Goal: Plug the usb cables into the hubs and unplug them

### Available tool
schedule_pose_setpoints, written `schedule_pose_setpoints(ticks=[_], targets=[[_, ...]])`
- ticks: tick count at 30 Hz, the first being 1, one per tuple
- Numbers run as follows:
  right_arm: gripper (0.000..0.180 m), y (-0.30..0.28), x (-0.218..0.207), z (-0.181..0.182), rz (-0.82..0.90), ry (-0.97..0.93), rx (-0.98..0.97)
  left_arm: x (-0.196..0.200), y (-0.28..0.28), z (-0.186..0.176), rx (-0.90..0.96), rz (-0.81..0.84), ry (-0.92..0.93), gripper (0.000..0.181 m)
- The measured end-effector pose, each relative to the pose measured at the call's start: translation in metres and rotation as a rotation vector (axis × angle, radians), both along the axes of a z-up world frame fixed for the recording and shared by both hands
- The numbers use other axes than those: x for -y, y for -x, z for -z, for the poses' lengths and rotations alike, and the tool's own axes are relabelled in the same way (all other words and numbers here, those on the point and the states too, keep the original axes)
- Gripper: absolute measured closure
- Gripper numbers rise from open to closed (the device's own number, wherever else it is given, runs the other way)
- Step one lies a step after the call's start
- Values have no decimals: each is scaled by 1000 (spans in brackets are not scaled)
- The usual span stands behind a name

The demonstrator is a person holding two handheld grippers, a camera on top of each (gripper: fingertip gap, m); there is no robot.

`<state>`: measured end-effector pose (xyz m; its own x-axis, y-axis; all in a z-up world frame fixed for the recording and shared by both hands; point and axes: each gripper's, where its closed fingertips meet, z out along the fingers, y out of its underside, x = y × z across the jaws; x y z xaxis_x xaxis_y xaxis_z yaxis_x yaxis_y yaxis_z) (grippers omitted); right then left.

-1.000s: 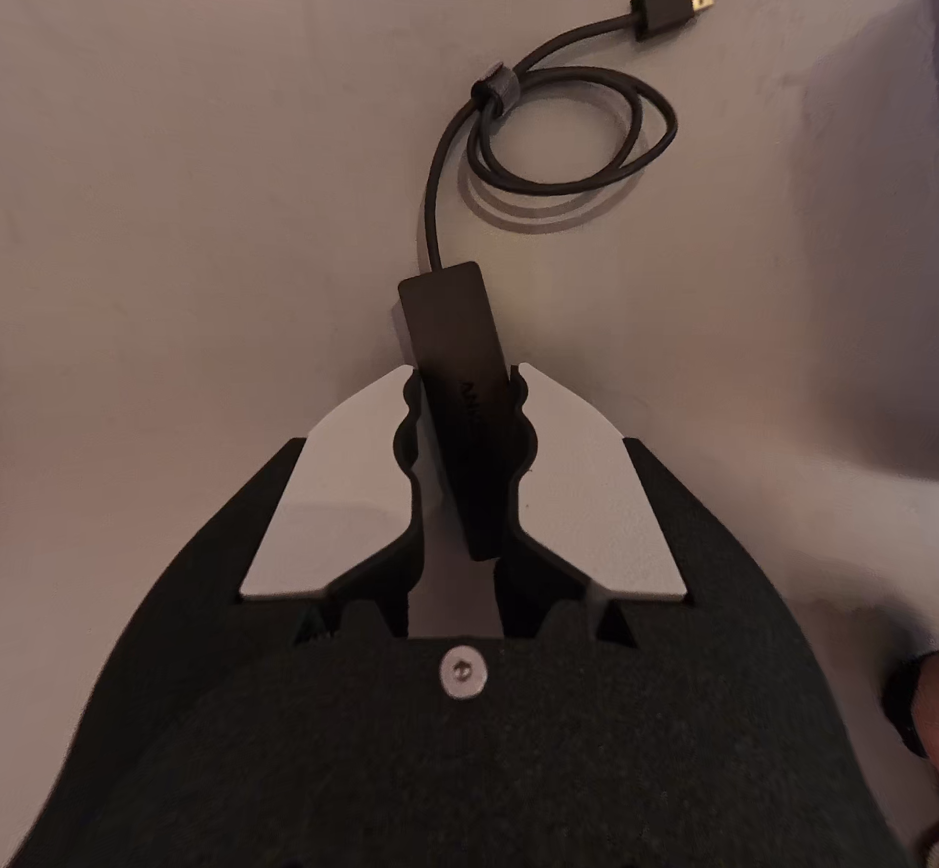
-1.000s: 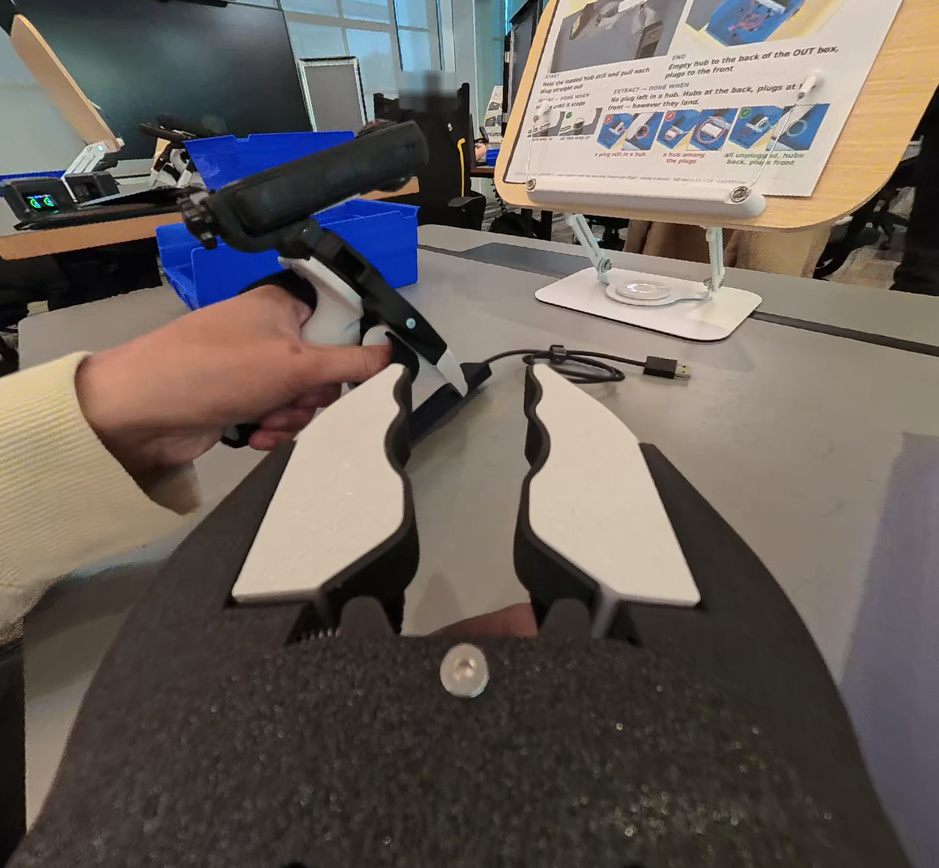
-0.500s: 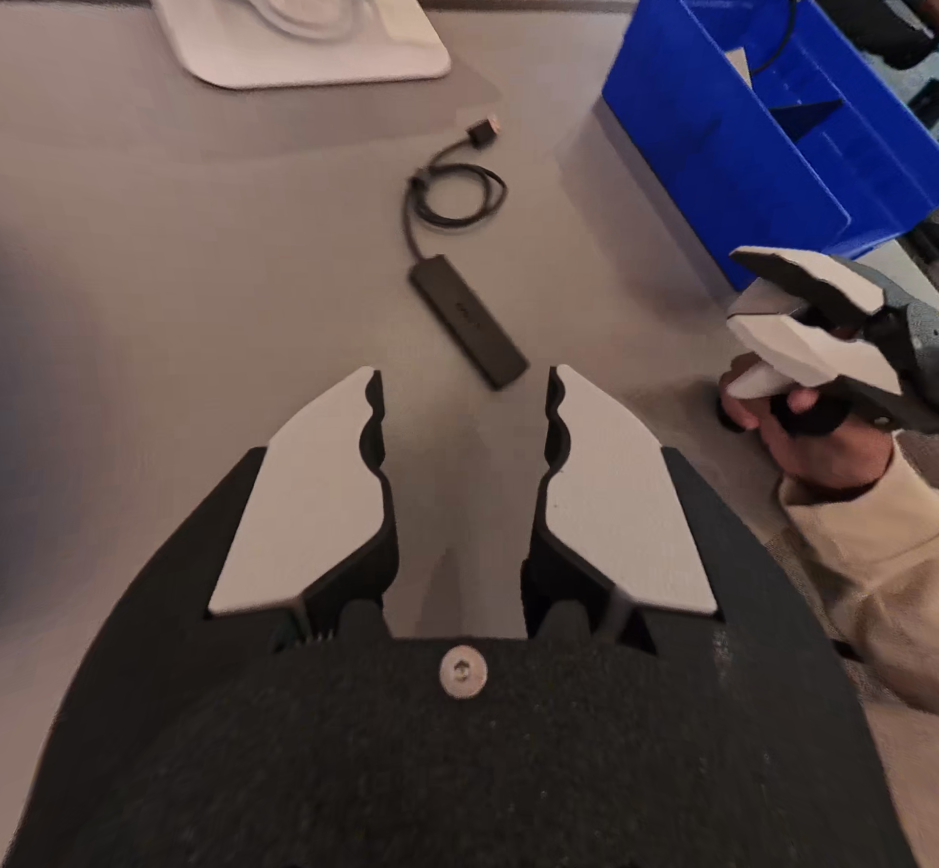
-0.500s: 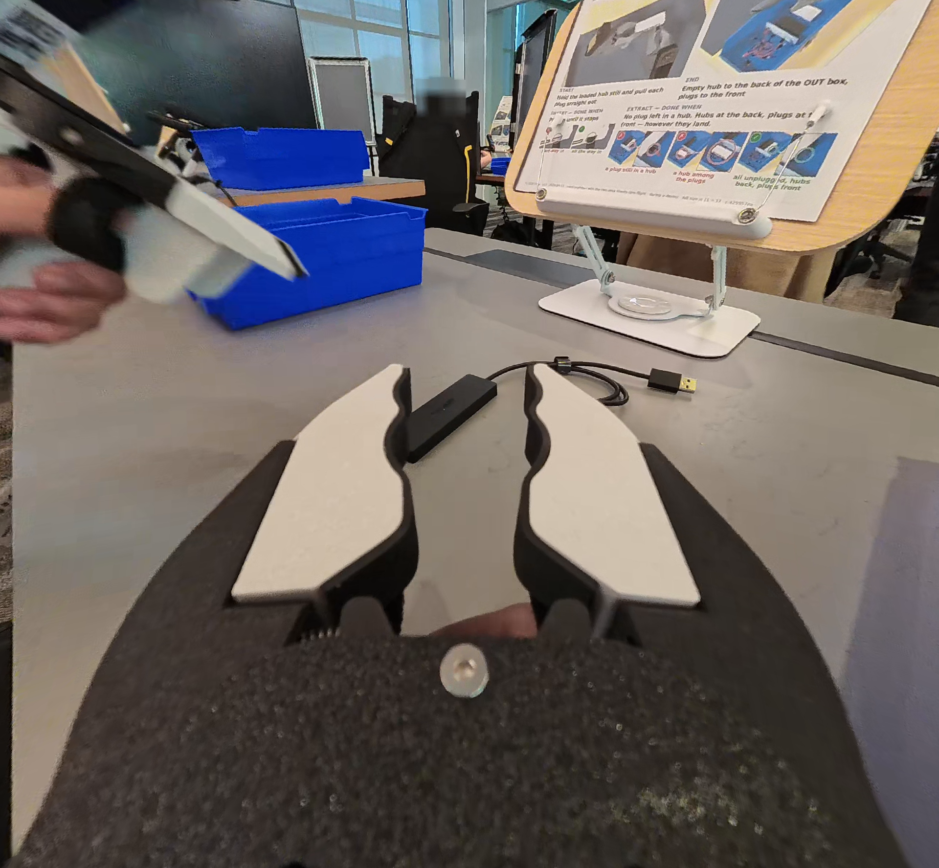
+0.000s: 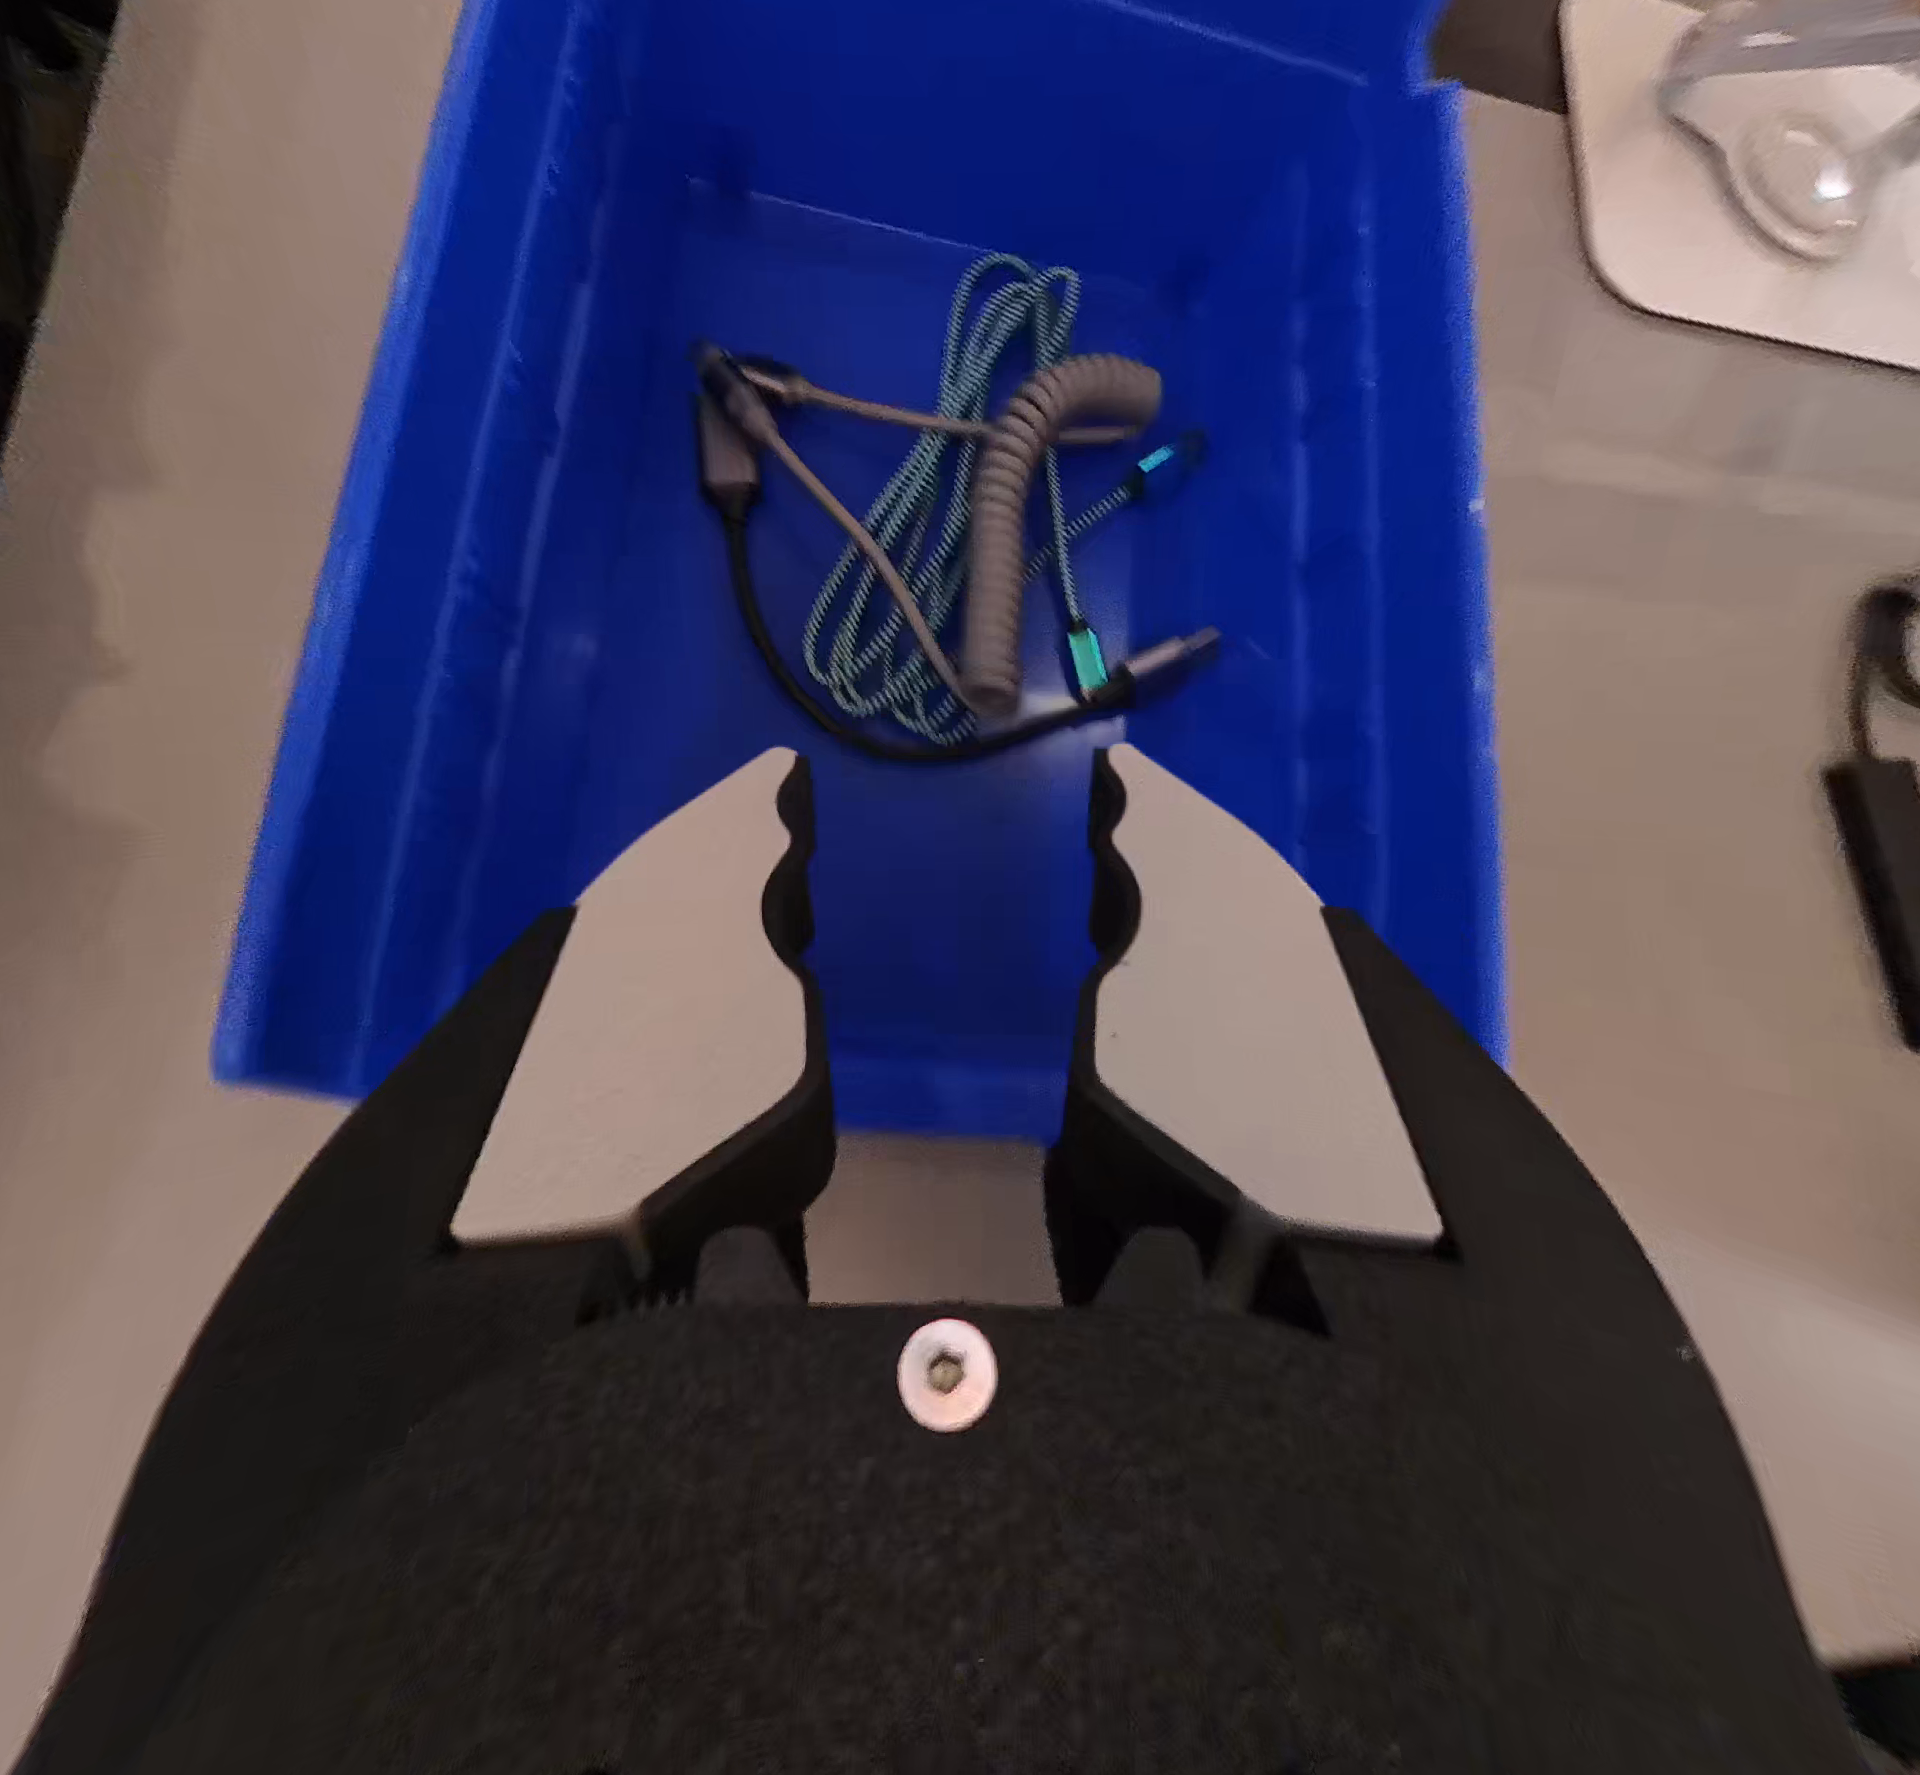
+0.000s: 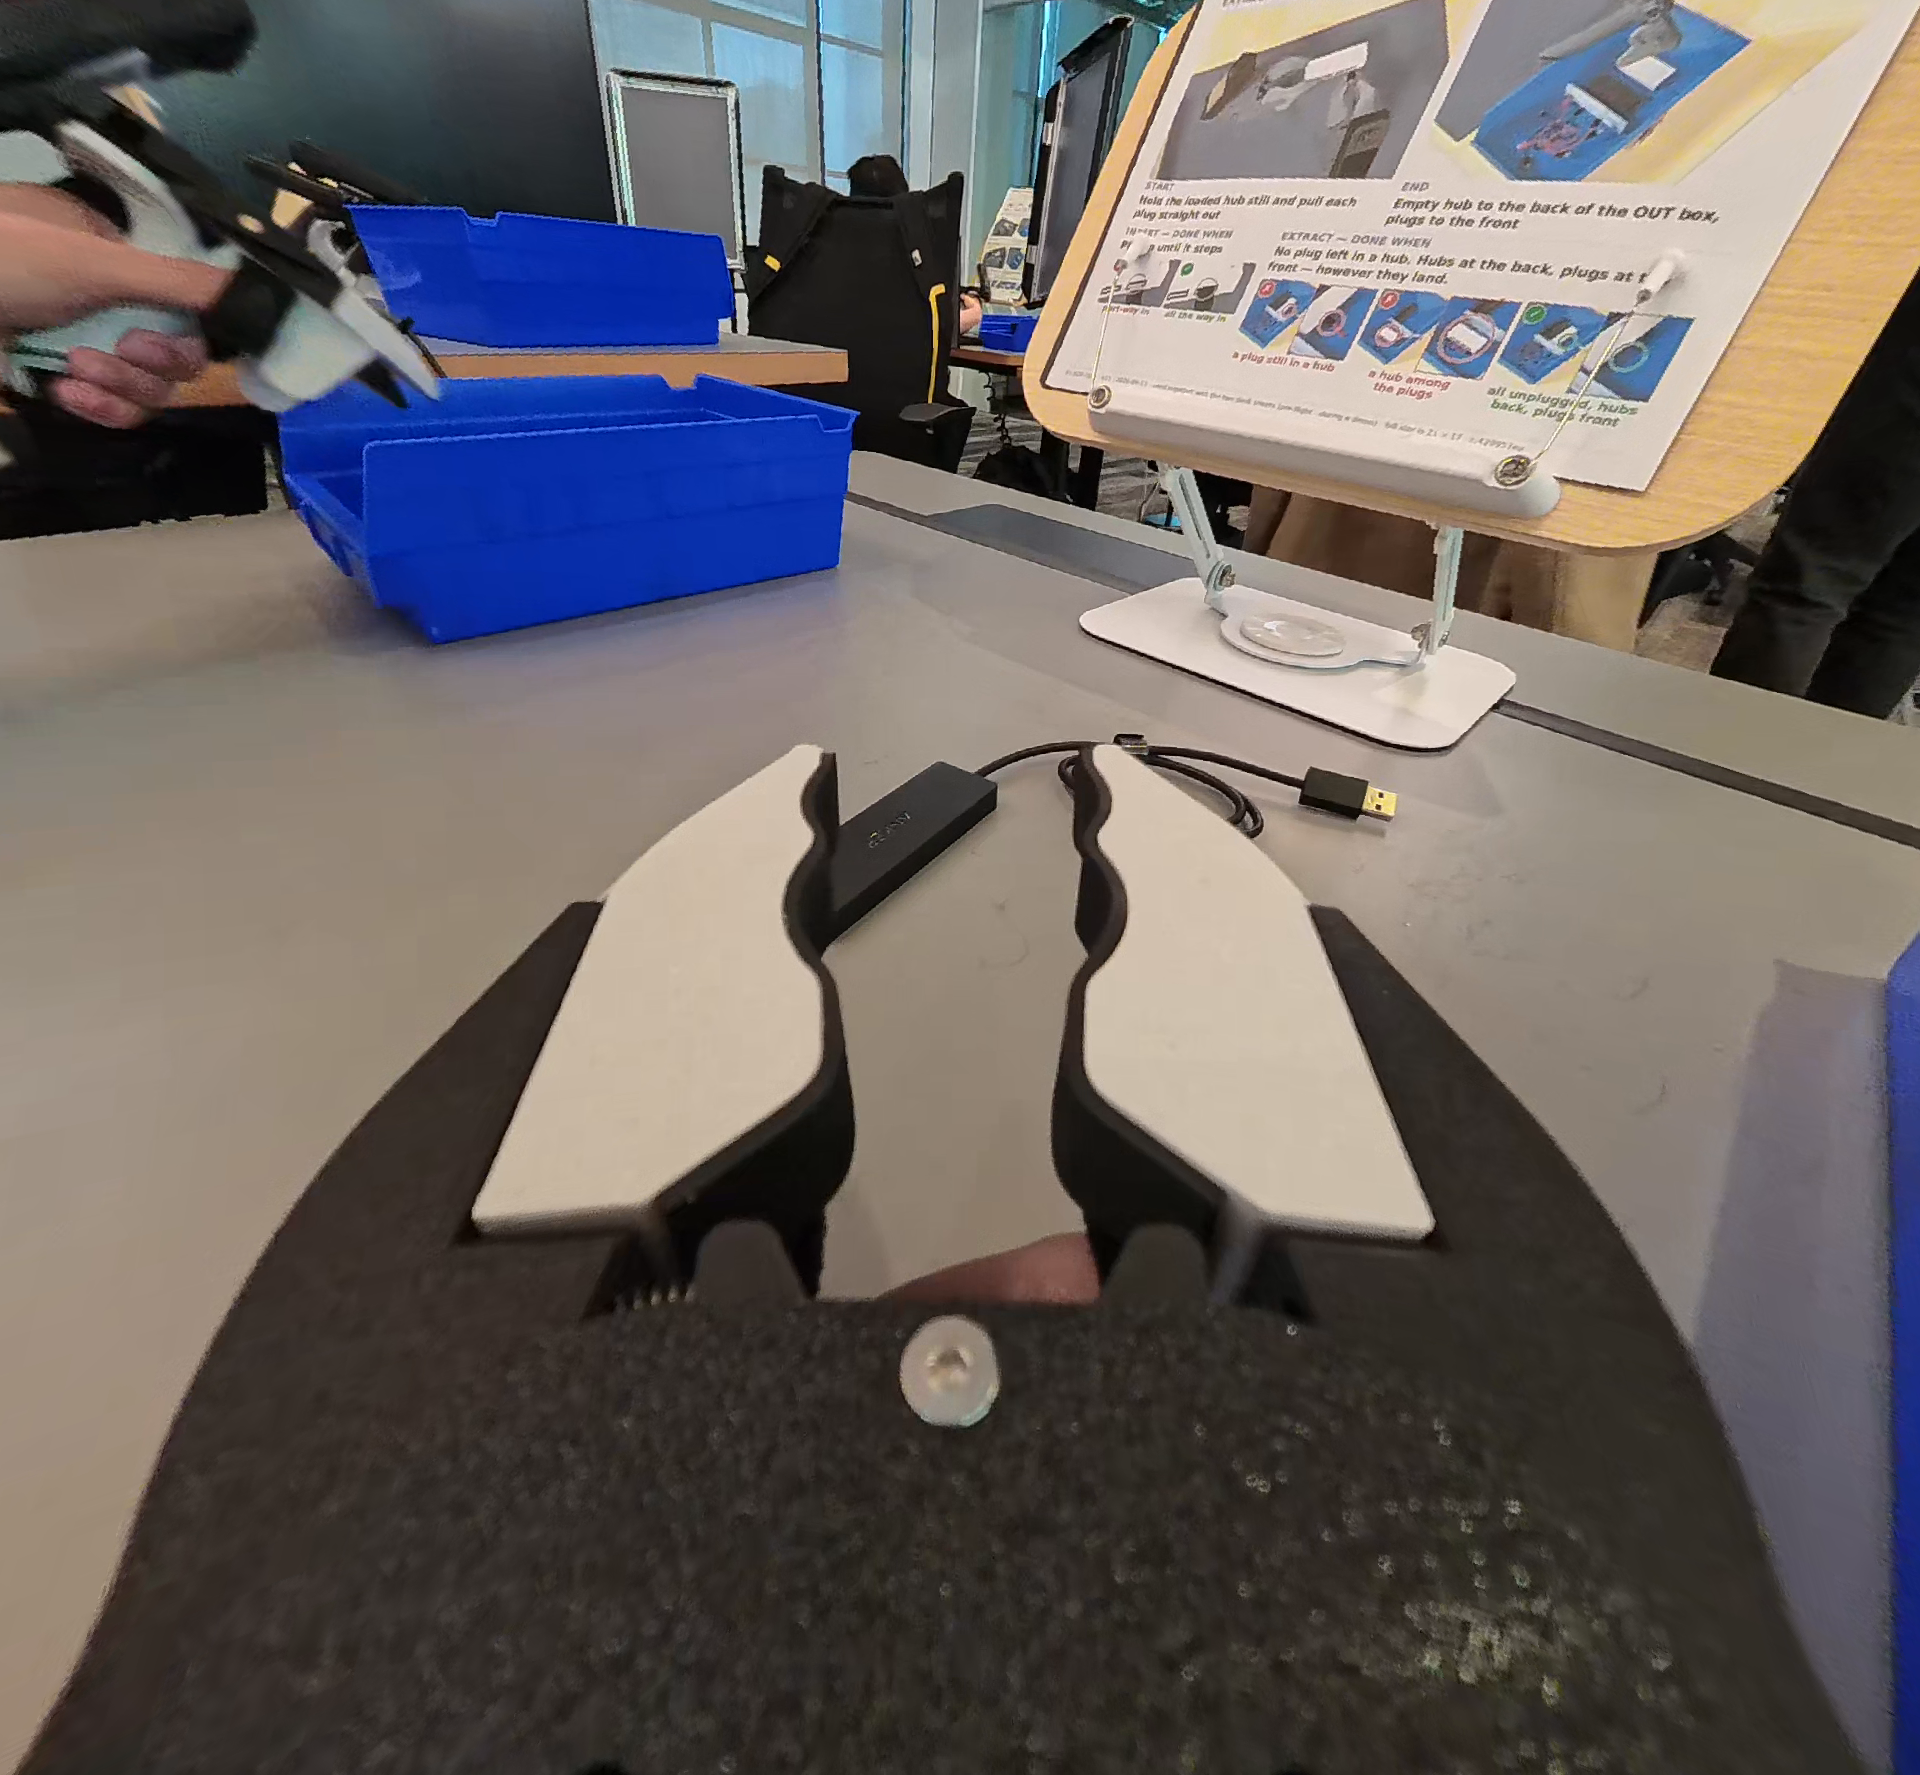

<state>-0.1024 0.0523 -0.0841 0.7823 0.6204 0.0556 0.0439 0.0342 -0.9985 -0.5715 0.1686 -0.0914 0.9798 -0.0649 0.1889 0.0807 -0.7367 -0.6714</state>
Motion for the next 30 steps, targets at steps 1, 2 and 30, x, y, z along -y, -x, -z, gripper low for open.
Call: schedule_pose_setpoints(ticks=[1,2,30], targets=[[137,0,0,0,0,0,-4,-13,3,4,-25,-11,9,130],[137,-1,0,0,-1,1,-7,-27,5,8,-47,-16,17,130],[137,9,7,0,-68,-16,16,-139,-11,69,-24,-18,619,130]])
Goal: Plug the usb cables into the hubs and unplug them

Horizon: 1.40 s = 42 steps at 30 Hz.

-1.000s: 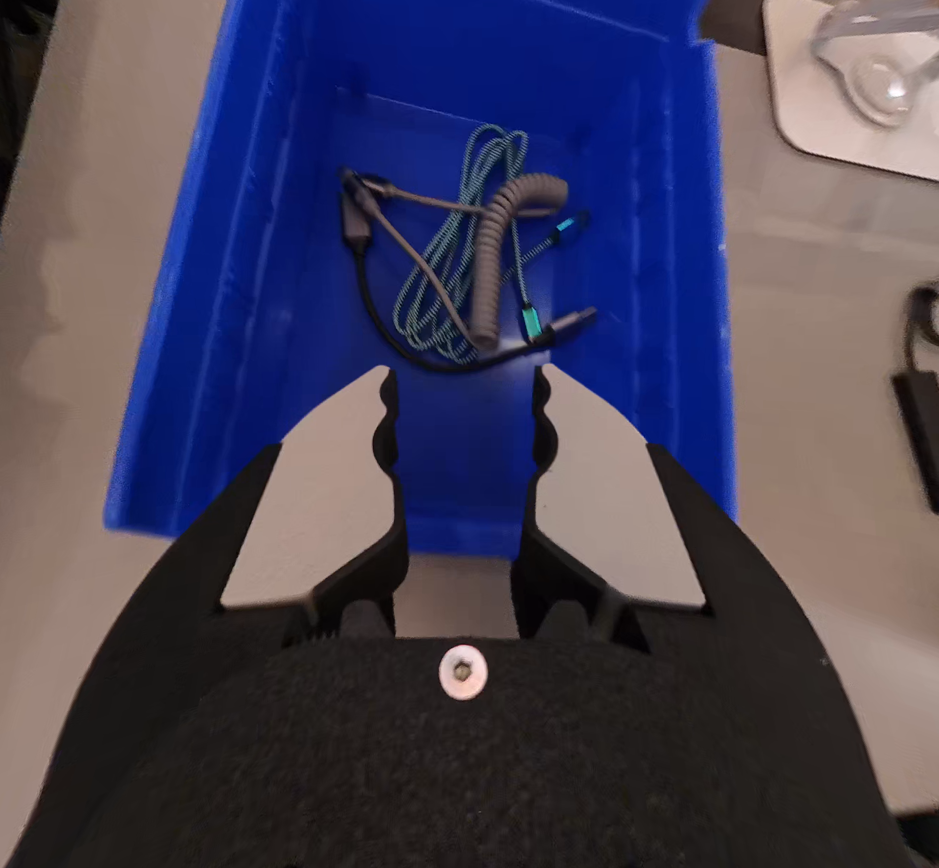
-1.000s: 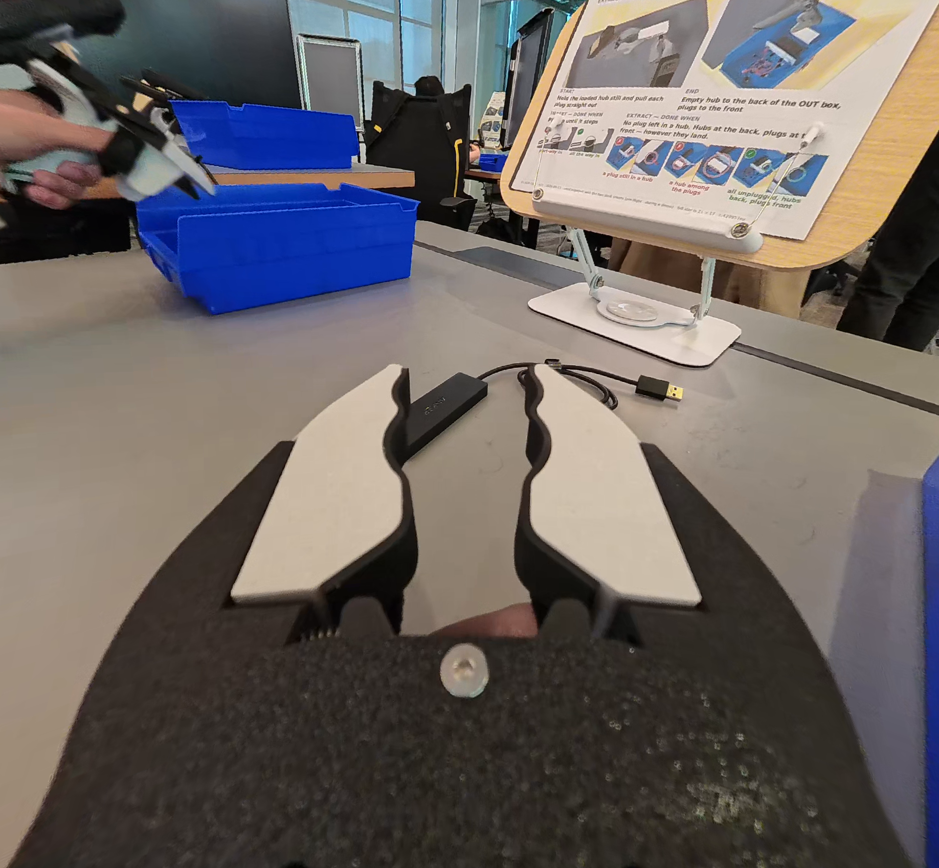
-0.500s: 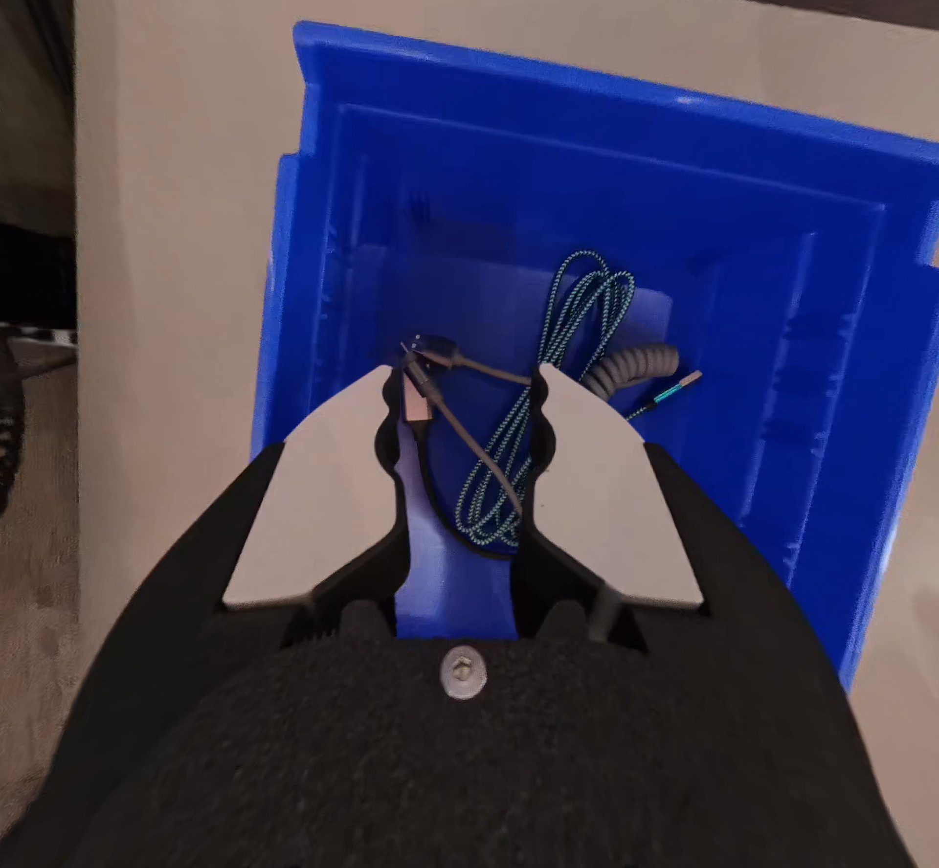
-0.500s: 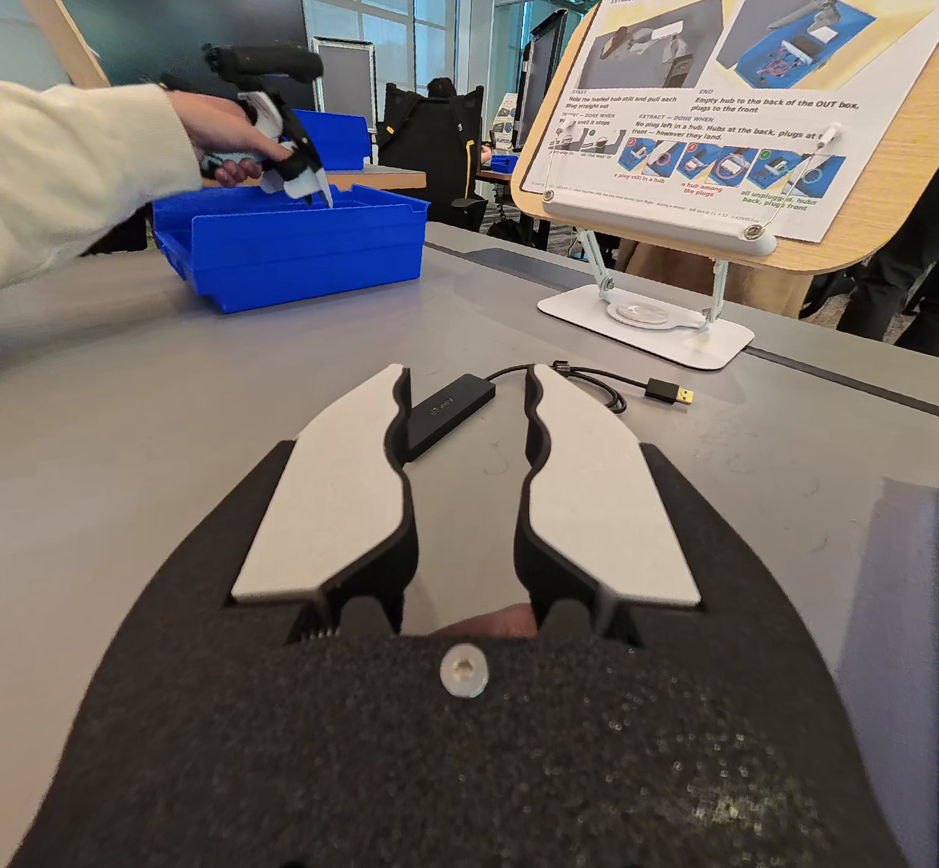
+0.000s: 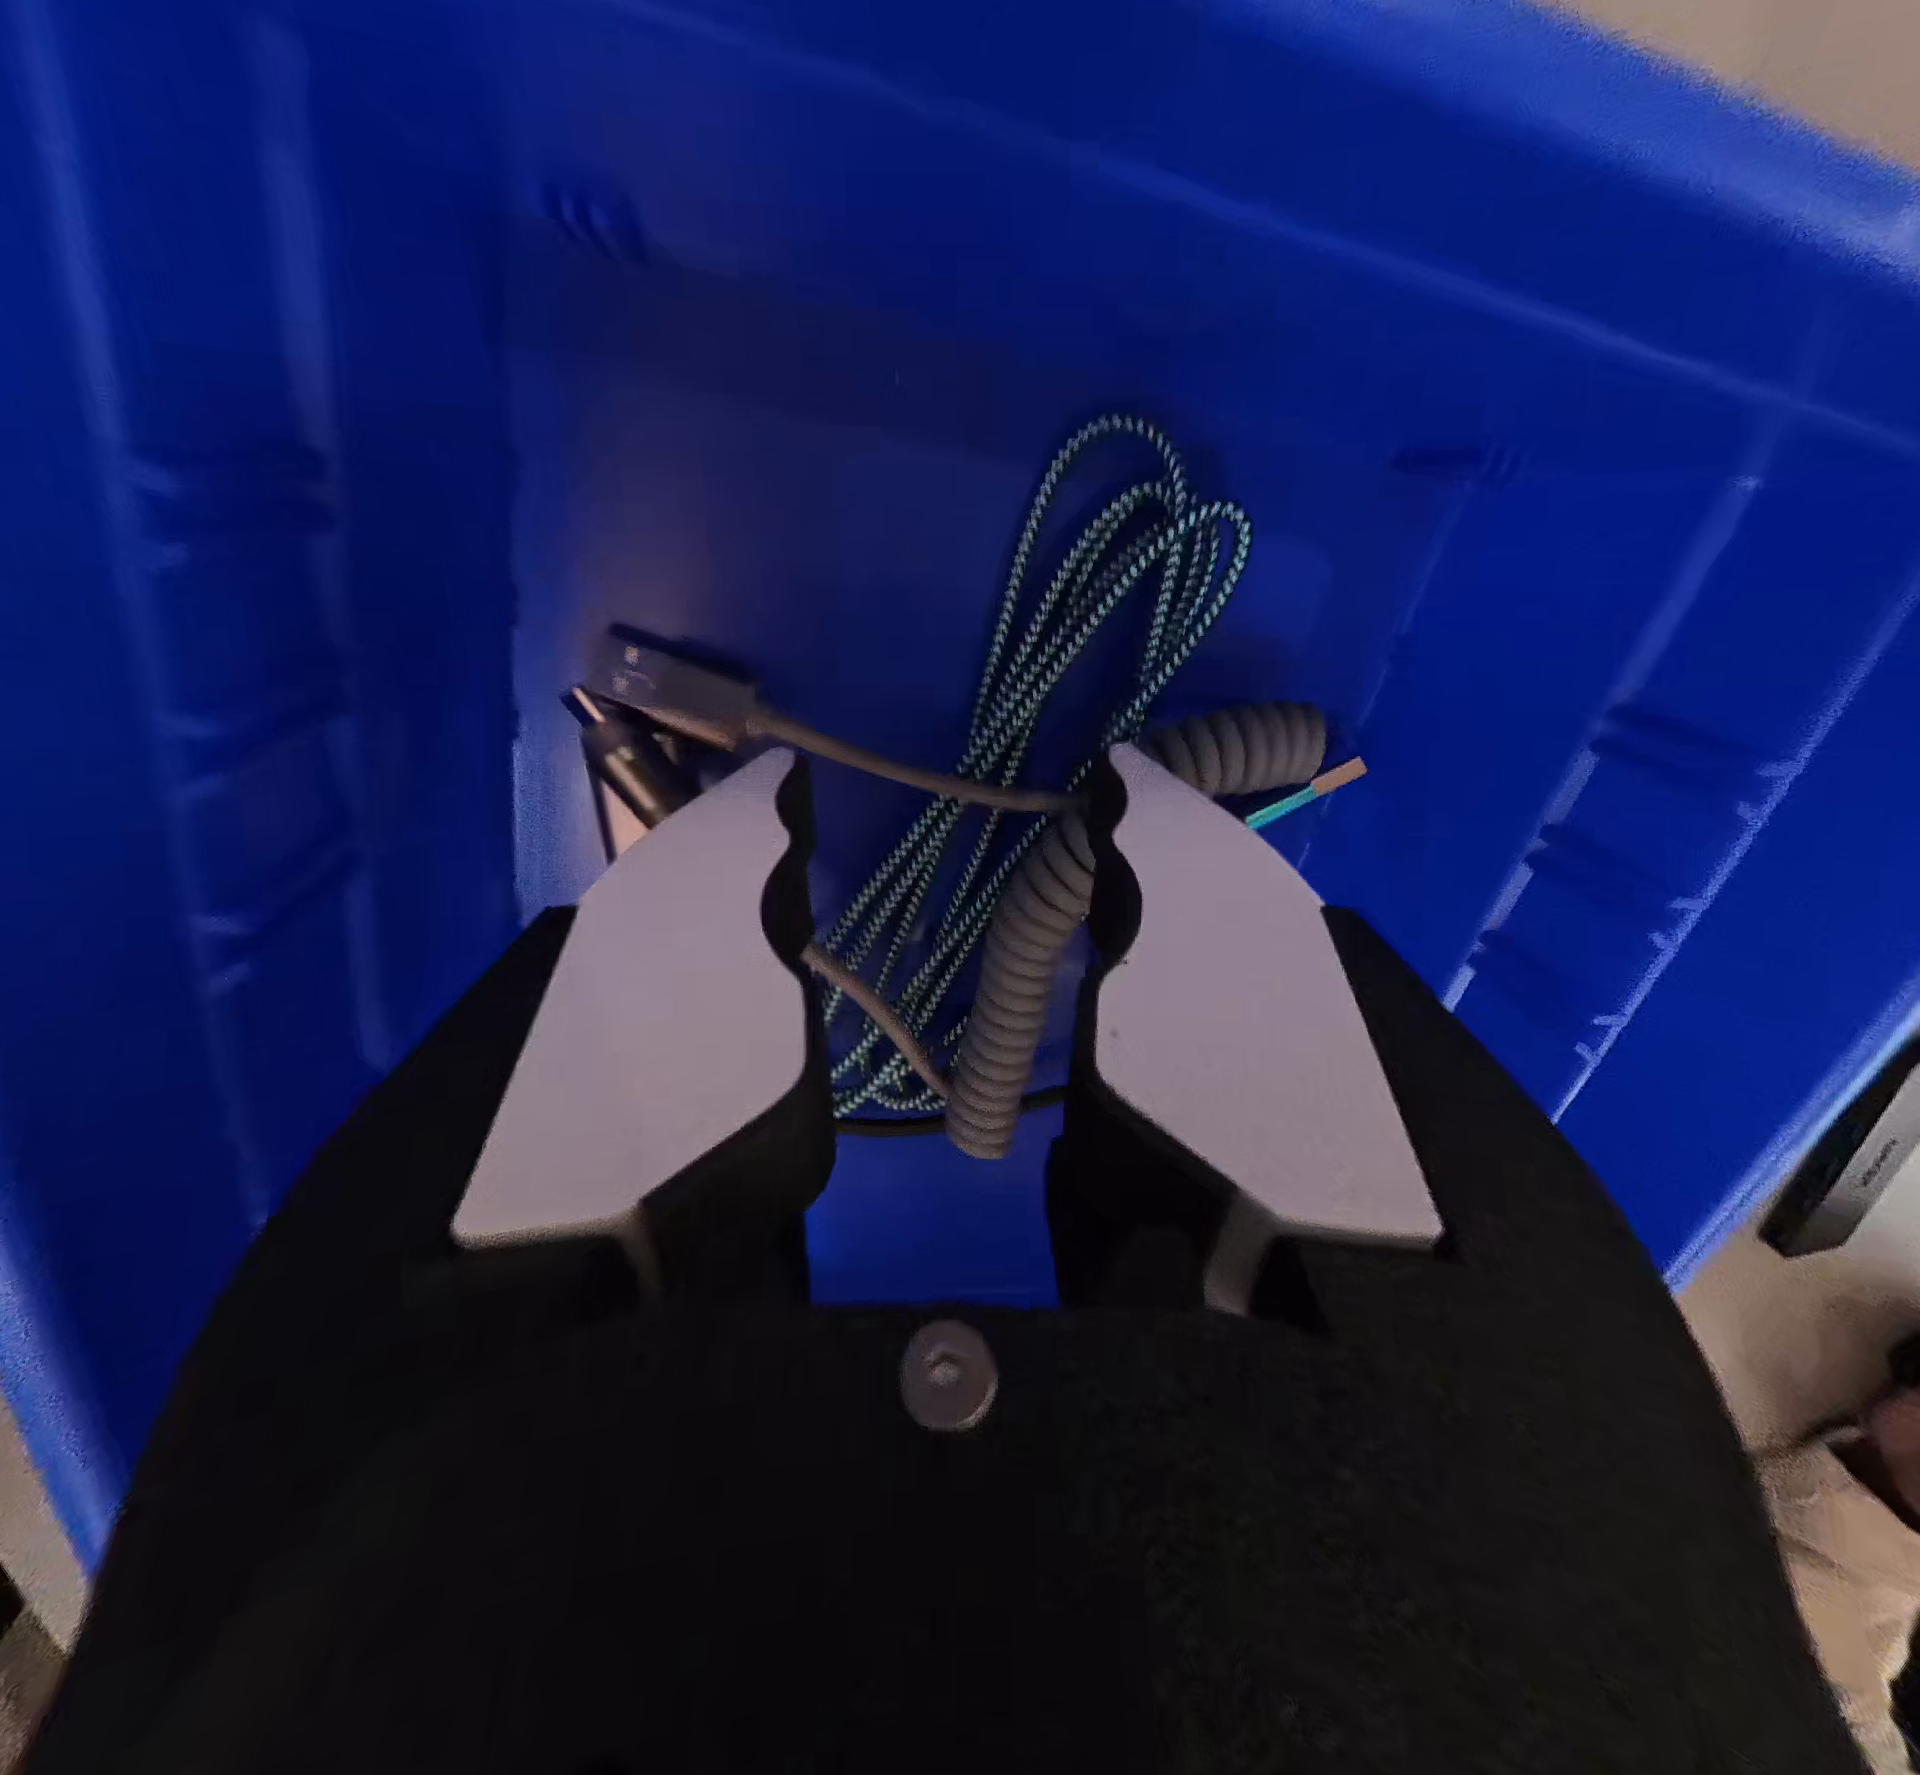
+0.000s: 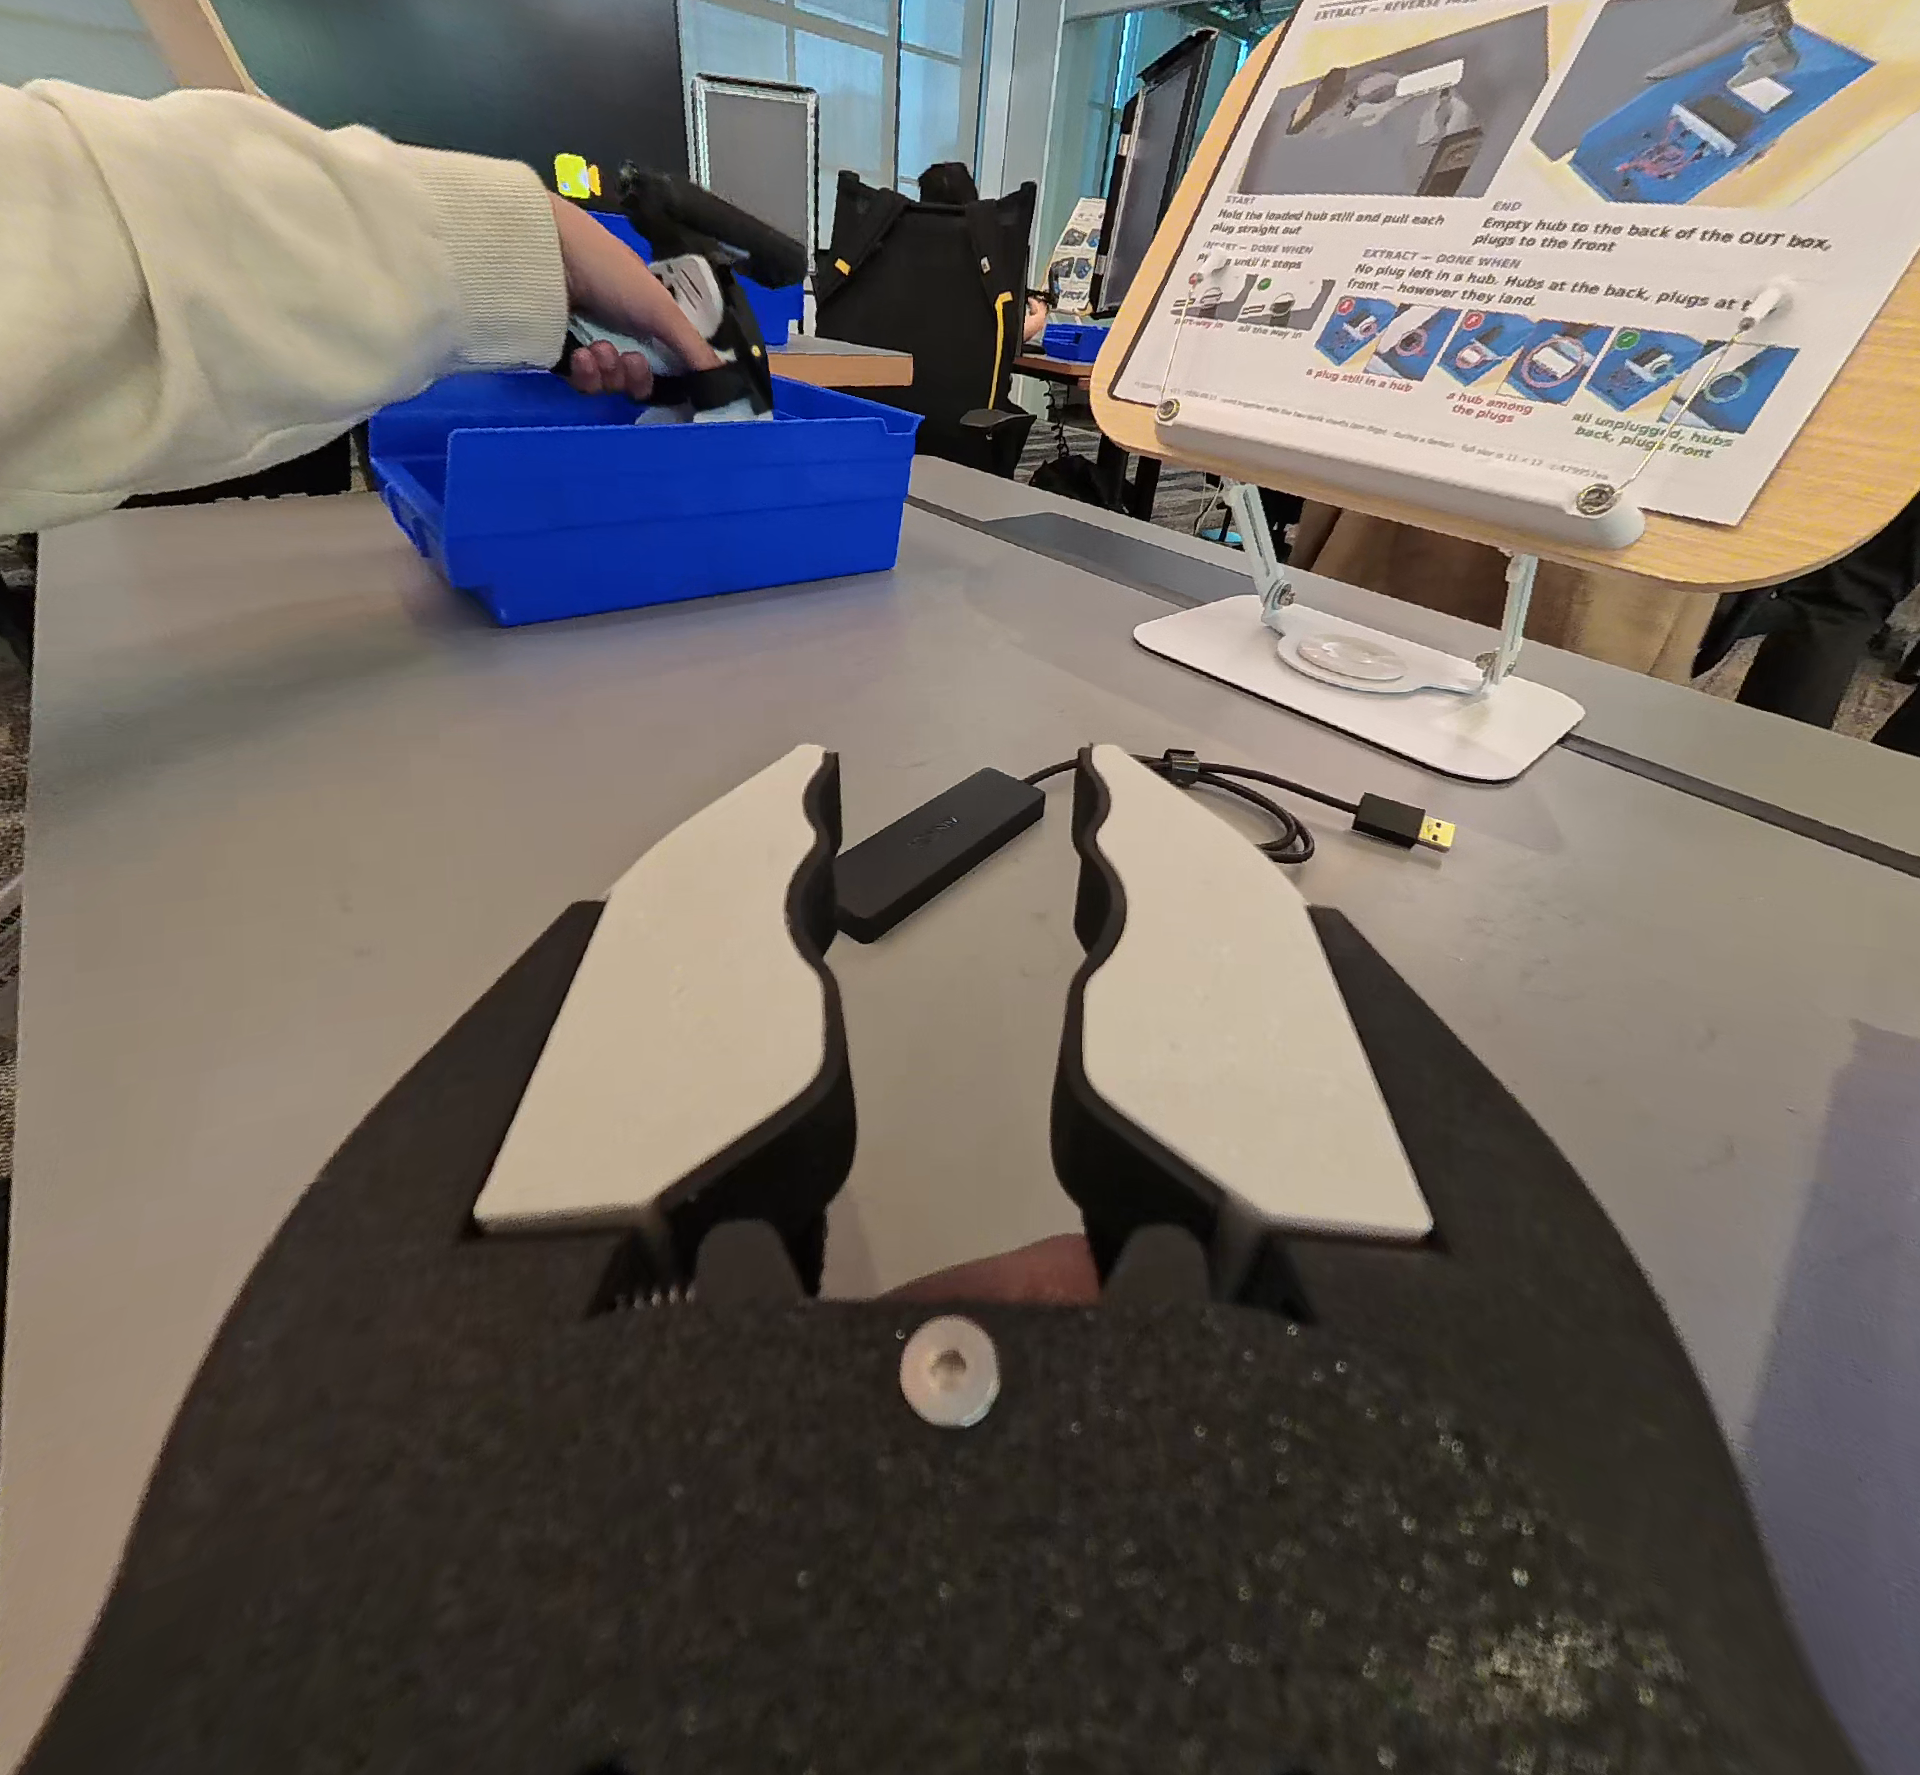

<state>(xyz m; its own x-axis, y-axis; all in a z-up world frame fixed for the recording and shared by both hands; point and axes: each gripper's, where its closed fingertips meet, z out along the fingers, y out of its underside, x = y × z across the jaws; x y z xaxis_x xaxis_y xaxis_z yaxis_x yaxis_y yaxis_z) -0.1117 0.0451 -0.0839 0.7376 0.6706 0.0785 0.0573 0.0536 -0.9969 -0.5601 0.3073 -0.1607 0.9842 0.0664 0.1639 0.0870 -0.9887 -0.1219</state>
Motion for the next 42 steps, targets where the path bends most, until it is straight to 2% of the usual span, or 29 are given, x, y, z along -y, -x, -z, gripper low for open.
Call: schedule_pose_setpoints(ticks=[2,4,11,14,15,20,22,25,31,33,36,42], targets=[[137,0,0,0,-1,-1,-3,9,-2,5,-3,1,43,131],[137,0,1,0,-4,-1,-4,15,-1,9,3,-9,66,141],[137,2,3,0,-18,-3,1,13,6,18,51,-109,41,141],[137,2,3,0,-20,-2,0,6,3,21,86,-157,16,131],[137,2,3,0,-19,-2,-1,3,5,21,83,-171,-3,134],[137,1,3,0,-18,0,-6,-10,-4,16,191,-237,-48,115],[137,1,3,0,-19,1,-7,-12,-1,16,194,-252,-56,124],[137,1,3,0,-21,4,-5,-12,12,25,100,-232,-66,174],[137,1,2,0,-20,7,-8,-12,10,23,85,-161,-118,177],[138,1,2,0,-19,7,-9,-12,5,11,104,-127,-170,177],[137,1,2,0,-19,8,-9,-10,-1,-29,102,-37,-283,177],[138,1,2,0,-18,7,-9,19,-7,-153,-12,137,-527,177]])
